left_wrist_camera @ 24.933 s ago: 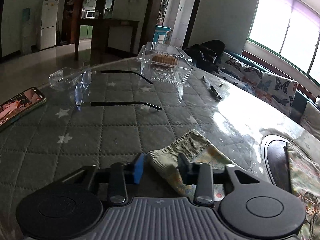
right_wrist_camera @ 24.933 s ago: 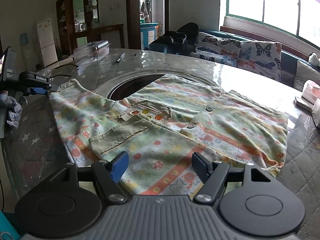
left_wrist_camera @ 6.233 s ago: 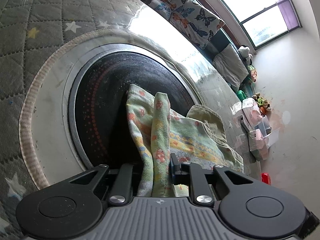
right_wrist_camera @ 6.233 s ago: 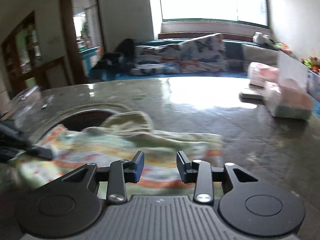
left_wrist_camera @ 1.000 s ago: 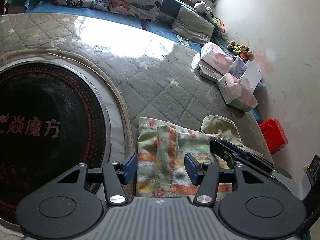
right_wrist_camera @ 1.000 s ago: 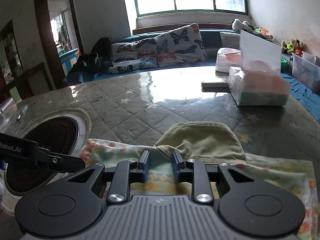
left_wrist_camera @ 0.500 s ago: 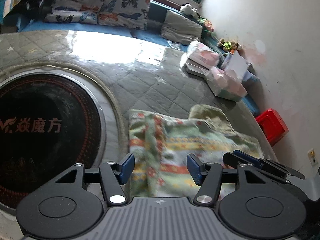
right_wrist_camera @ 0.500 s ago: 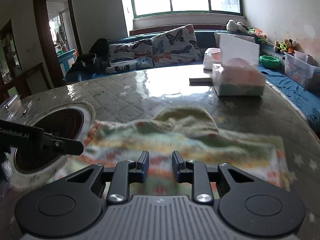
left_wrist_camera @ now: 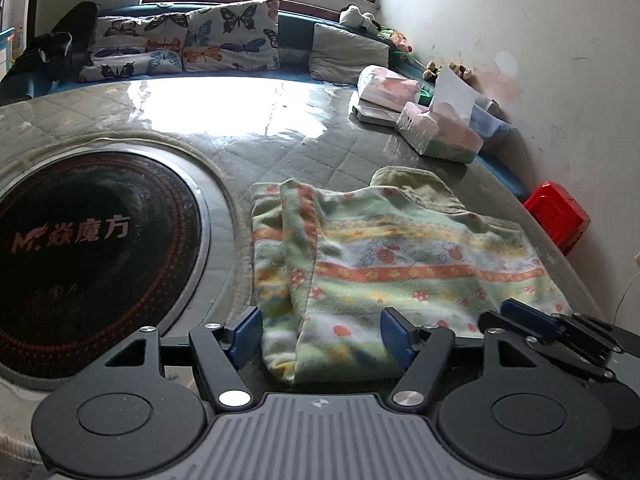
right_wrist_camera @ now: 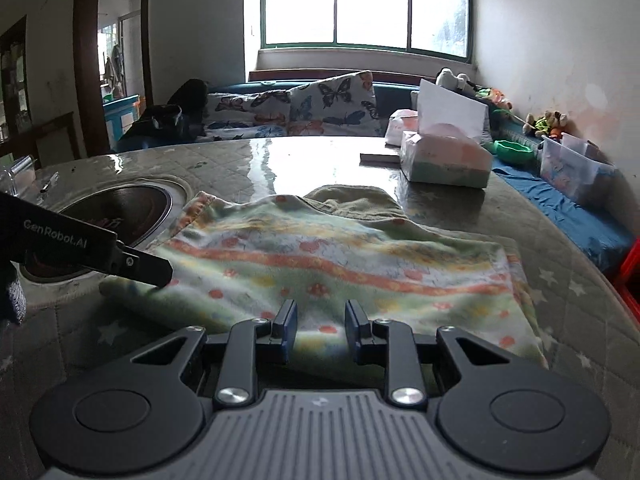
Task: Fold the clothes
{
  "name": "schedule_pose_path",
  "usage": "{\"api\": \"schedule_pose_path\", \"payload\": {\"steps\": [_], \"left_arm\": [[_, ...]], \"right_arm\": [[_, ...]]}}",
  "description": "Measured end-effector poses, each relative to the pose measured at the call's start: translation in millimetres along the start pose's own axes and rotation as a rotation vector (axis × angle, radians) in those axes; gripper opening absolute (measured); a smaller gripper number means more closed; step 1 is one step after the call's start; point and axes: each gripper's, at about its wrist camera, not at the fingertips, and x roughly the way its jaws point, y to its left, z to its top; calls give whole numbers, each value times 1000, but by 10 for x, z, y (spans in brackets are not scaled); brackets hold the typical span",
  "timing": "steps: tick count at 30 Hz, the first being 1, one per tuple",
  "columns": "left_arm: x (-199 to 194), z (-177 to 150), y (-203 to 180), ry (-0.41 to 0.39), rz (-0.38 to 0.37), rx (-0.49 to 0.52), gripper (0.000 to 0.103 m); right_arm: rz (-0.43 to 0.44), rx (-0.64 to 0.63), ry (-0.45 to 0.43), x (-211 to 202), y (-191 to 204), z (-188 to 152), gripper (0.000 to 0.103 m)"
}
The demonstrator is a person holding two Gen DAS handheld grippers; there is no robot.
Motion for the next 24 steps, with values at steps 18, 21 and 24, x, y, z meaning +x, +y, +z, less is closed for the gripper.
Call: {"api": "schedule_pose_path", "payload": {"steps": [18, 21, 24], "left_arm": [[-83, -67, 68, -16, -1, -20, 71], [-86, -66, 75, -17, 0, -26, 71], [-85, -64, 83, -18, 2, -29, 71]], "right_arm": [[-105, 131, -20, -242, -446, -151, 29], [-146, 158, -37, -291, -571, -152, 29], [-163, 201, -16, -262, -715, -195, 28]]}}
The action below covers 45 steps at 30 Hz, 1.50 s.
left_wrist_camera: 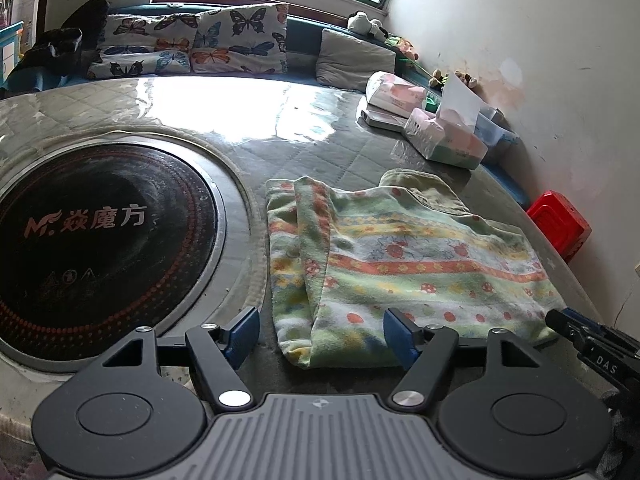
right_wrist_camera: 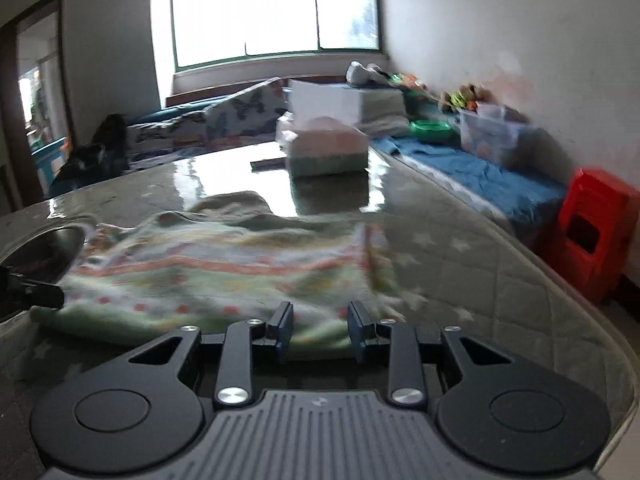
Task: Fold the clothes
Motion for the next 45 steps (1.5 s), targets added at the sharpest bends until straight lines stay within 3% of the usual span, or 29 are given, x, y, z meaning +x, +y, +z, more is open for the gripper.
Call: {"api": "schedule_pose_path", "payload": {"steps": [6, 10, 21, 30, 45], "left_arm": [[-42, -5, 33, 1, 10, -8, 73], [-83, -34, 45, 2, 16, -2, 78], [-235, -147, 108, -3, 49, 7, 102], [-348, -287, 153, 6, 60, 9, 103], [-536, -417, 180, -43, 66, 24, 103]], "right_arm": [[7, -15, 2, -40, 24, 16, 30], [33, -40, 7, -61, 130, 35, 49], [92, -58, 22, -123, 437, -40, 81], [83, -72, 11, -217, 586, -118, 102], [67, -60, 11, -325, 675, -186, 103]]}}
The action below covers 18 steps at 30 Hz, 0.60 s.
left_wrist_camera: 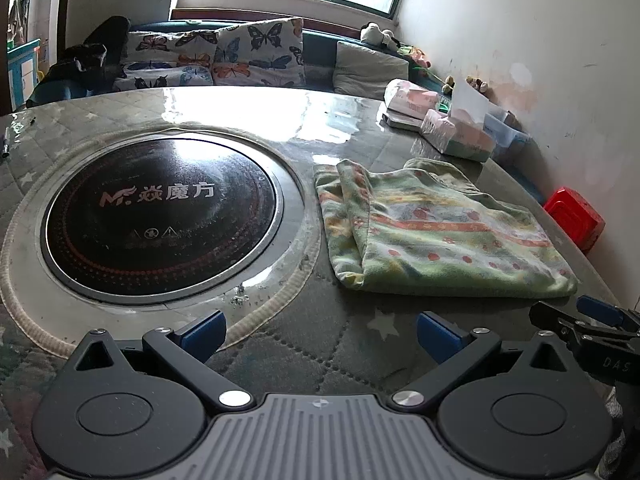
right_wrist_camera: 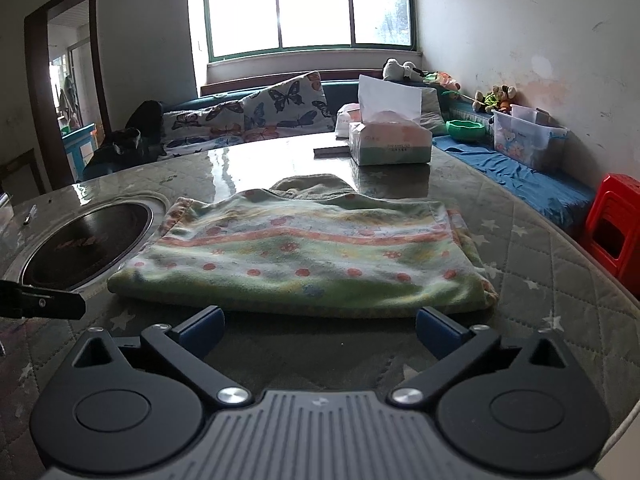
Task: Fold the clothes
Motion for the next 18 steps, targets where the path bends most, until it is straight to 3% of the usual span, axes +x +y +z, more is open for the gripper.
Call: {"api": "schedule_pose_path", "payload": {"steps": [18], "left_arm": [[18, -162, -228, 46, -8, 57, 103]], "right_arm": [[-12, 7, 8, -80, 99, -111, 103]]}}
